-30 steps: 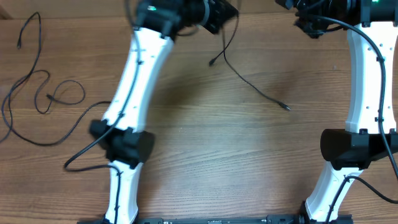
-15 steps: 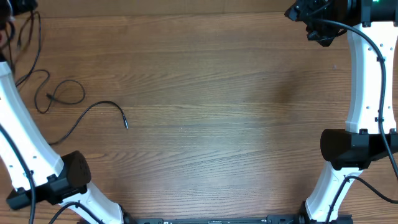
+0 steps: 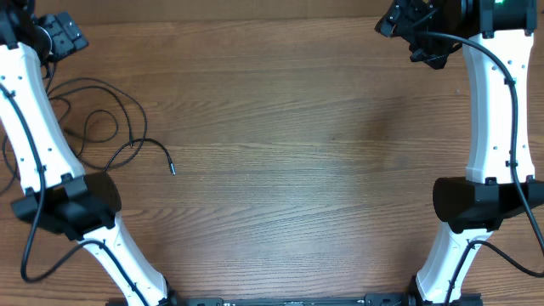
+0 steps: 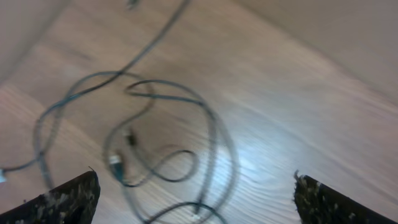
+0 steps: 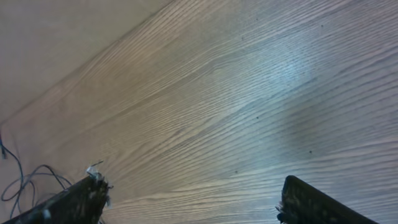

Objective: Untangle cables

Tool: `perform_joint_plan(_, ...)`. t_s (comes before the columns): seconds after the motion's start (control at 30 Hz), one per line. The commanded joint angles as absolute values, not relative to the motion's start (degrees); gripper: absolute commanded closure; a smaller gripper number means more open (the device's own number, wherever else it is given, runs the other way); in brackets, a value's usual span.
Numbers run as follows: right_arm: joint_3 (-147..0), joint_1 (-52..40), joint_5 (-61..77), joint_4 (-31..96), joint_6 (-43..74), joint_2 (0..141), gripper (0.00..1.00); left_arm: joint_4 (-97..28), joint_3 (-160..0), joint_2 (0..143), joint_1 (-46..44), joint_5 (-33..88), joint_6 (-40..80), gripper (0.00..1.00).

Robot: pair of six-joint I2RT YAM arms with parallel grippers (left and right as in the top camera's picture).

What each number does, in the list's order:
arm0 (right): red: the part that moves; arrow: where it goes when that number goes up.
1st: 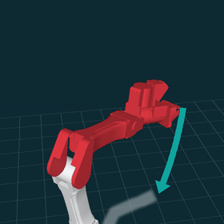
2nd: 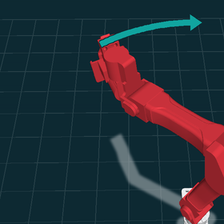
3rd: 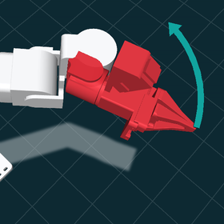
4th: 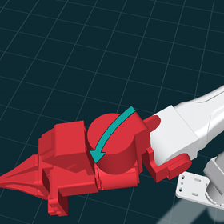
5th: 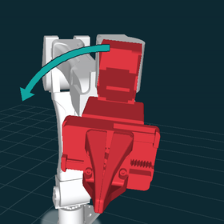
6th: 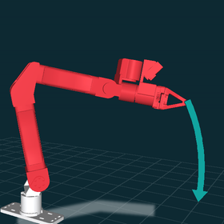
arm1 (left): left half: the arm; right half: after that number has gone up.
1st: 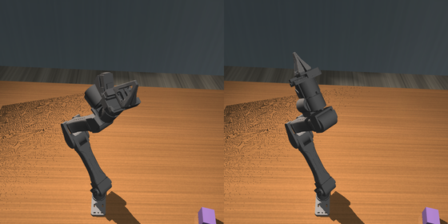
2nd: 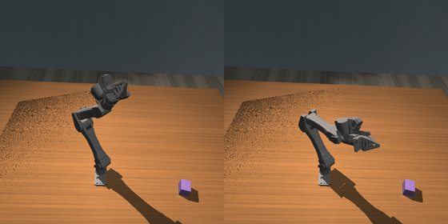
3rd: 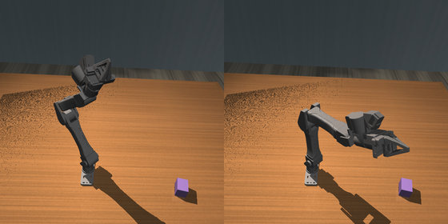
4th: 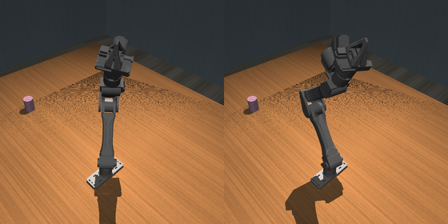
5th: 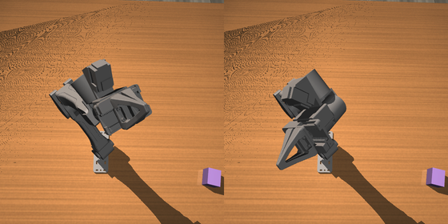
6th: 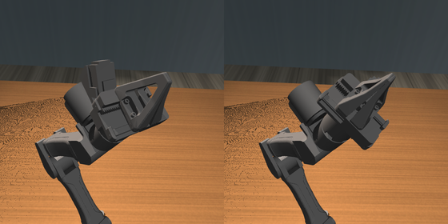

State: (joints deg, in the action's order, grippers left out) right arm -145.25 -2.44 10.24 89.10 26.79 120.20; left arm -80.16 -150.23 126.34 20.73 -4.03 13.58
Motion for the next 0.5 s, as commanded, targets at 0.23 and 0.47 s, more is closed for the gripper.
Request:
perform_joint_plan(0.23, -145.5, -2.6, 8.3, 95.6, 17.5, 115.1, 0.0, -89.1, -151.0, 101.3, 12.8, 17.3, 10.2, 0.01)
perform_joint_plan(0.47, -145.5, -2.6, 3.4, 96.1, 17.0, 101.9, 0.0, -96.8, -150.5, 93.3, 8.3, 13.1, 9.8, 0.01)
